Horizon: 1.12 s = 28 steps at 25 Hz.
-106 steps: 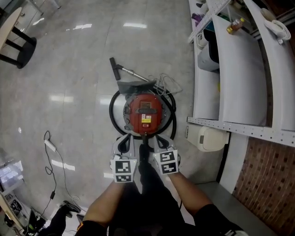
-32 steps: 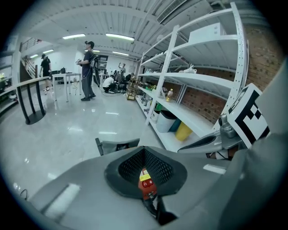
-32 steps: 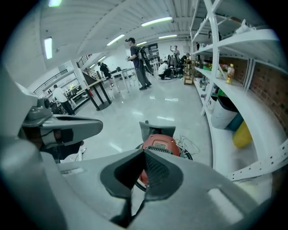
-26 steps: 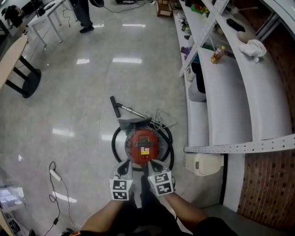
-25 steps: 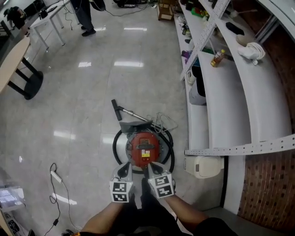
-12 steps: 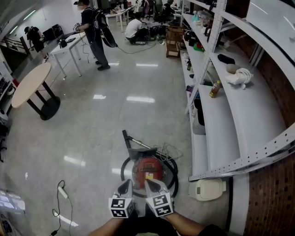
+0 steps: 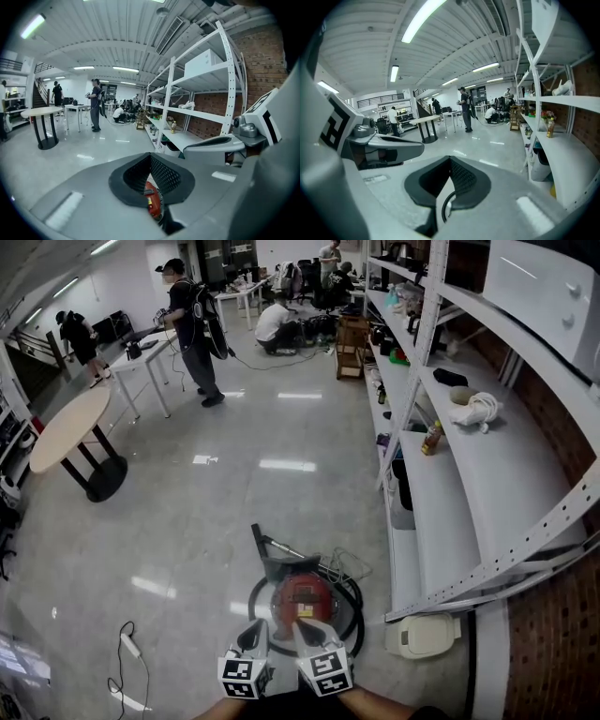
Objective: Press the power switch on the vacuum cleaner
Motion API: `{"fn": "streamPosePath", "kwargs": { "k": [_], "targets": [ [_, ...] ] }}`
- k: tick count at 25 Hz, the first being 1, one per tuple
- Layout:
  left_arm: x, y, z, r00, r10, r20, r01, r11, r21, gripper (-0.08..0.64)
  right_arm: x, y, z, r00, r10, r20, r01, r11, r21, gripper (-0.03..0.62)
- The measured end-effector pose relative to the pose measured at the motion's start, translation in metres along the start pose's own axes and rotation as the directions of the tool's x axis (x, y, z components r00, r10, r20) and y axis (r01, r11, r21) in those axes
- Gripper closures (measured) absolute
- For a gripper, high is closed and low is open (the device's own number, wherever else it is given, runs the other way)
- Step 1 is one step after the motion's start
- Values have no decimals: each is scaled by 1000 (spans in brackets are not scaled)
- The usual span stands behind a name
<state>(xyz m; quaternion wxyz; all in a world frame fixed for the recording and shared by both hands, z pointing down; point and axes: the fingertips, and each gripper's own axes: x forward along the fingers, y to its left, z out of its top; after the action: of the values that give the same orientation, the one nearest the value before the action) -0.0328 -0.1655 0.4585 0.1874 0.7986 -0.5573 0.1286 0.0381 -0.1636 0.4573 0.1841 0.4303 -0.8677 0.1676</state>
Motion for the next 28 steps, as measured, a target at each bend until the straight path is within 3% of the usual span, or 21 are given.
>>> {"fn": "streamPosePath", "kwargs": {
  "k": [6, 13, 28],
  "targets": [
    [-29, 11, 5, 999, 15, 37, -16, 1000, 18, 545, -5, 19, 6, 1000, 1, 15, 0, 1000, -24, 600],
    [-84, 30, -7, 998, 23, 51, -23, 1000, 2, 545, -18, 78, -1, 1000, 10, 1, -10, 999, -36, 600],
    [-229, 70, -81, 998, -31, 50, 32, 999, -22, 544, -76, 222, -48, 998, -61, 36, 61, 998, -15, 600]
  ]
}}
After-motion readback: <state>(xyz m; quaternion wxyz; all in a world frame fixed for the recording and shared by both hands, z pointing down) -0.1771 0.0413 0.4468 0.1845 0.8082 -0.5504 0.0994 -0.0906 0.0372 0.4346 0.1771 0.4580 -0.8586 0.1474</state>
